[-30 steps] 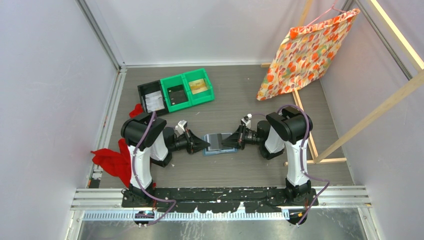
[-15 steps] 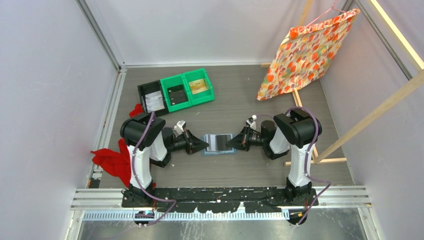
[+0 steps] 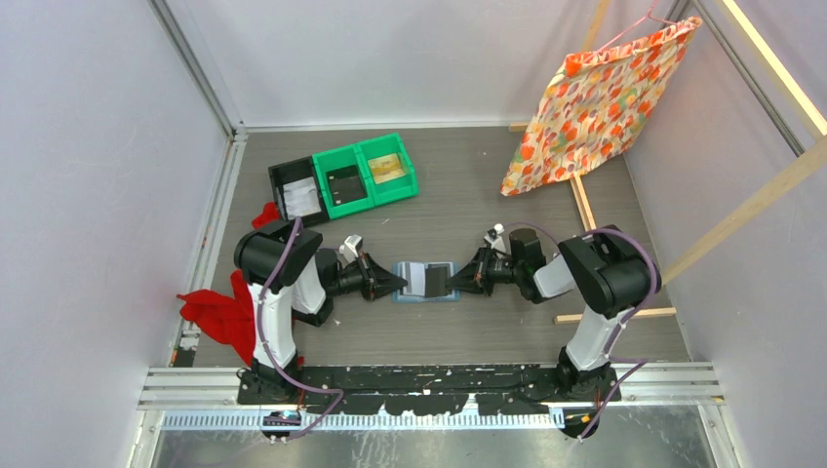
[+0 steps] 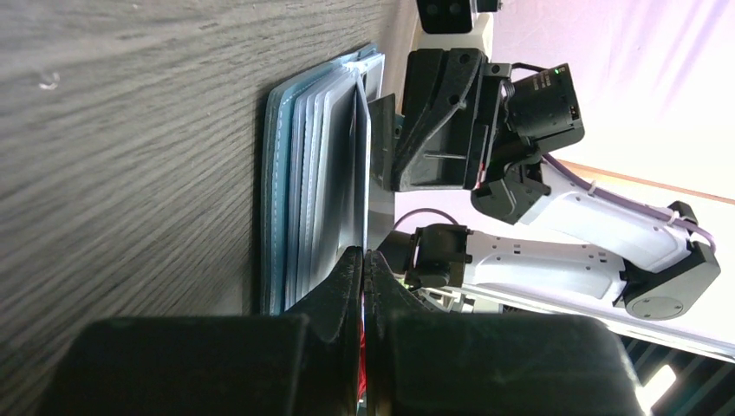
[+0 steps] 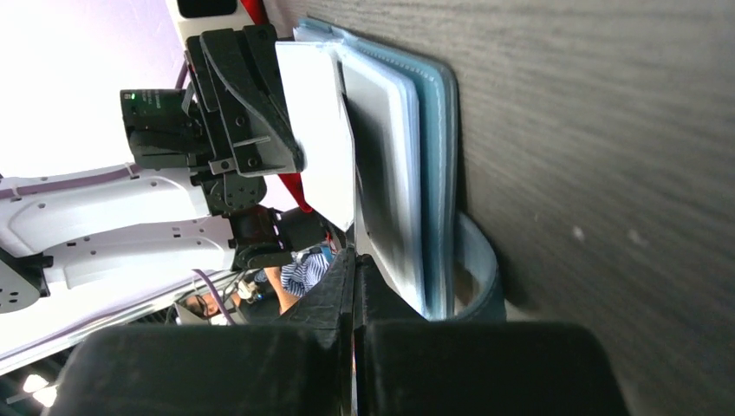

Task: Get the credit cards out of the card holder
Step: Remove the credit card from the card holder, then place the credit card in the storage box.

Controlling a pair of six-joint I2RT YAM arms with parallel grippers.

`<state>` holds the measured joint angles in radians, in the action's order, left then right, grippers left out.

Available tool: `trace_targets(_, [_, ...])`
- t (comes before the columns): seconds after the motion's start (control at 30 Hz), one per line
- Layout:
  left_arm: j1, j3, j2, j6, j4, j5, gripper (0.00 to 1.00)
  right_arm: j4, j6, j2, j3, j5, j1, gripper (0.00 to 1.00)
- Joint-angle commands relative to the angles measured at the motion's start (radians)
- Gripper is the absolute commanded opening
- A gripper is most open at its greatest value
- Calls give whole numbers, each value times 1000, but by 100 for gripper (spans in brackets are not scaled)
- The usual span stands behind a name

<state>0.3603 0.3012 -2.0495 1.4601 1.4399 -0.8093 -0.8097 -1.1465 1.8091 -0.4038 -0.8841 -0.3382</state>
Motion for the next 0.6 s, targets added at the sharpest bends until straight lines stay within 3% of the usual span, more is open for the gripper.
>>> trace_targets(0.0, [-11,-6,-14,2,-9,2,1,275,146,-100,-35,28,4,1])
trace_targets(0.13, [-11,-7,-13,-1,-9,0,2,360,185,-153,-55,34,3,1])
trace_targets(0.57, [-11,-41,-25,-15,-9,18,53,619,286,-306,-154,55,3,1])
